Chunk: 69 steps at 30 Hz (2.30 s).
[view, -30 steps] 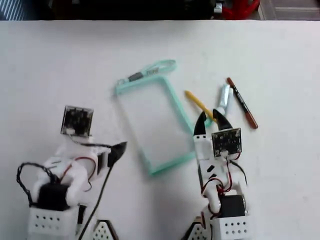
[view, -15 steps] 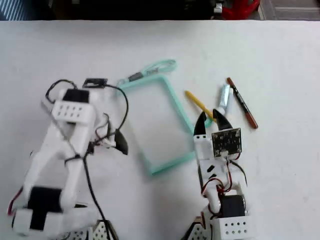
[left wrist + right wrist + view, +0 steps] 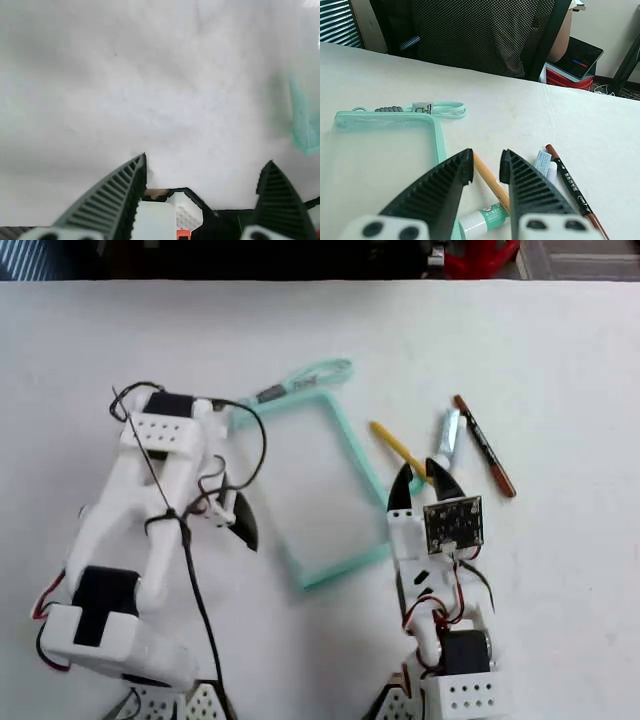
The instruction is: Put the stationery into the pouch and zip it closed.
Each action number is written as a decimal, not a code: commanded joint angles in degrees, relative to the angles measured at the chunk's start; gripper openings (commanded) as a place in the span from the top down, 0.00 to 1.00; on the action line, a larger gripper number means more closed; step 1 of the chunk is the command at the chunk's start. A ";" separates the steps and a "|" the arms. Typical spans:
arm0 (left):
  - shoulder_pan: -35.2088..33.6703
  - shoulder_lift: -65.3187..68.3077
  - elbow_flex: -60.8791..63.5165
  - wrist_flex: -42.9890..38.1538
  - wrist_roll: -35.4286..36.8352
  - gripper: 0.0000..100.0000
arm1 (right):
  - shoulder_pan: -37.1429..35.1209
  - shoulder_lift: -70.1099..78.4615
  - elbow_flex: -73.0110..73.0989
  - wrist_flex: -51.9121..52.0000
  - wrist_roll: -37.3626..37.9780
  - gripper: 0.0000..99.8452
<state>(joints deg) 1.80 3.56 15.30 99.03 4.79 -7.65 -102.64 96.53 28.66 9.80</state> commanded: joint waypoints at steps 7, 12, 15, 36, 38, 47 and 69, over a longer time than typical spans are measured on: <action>0.66 -0.40 -2.20 0.88 -0.44 0.65 | -0.57 -0.40 0.26 0.31 0.70 0.89; 0.66 -0.40 -2.11 0.88 -0.44 0.65 | -0.57 -0.40 0.26 0.31 0.70 0.89; 0.66 -0.40 -2.11 0.88 -0.35 0.65 | -0.57 -0.40 0.26 0.31 0.70 0.89; 6.64 -0.40 -4.31 0.44 -0.18 0.83 | -0.57 -0.40 0.26 0.31 0.70 0.89; 6.37 -0.40 -5.63 0.53 -0.35 0.83 | -0.57 -0.40 0.26 0.31 0.70 0.89; 6.46 -7.78 -5.27 -6.95 -0.53 0.83 | -0.48 -0.40 0.26 0.31 0.70 0.76; 6.46 -73.63 41.05 -38.33 -11.16 0.83 | -0.48 -0.40 0.26 0.31 0.70 0.83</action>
<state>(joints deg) 8.04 -60.00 53.98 62.46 -5.58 -7.65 -102.64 96.53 28.66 9.80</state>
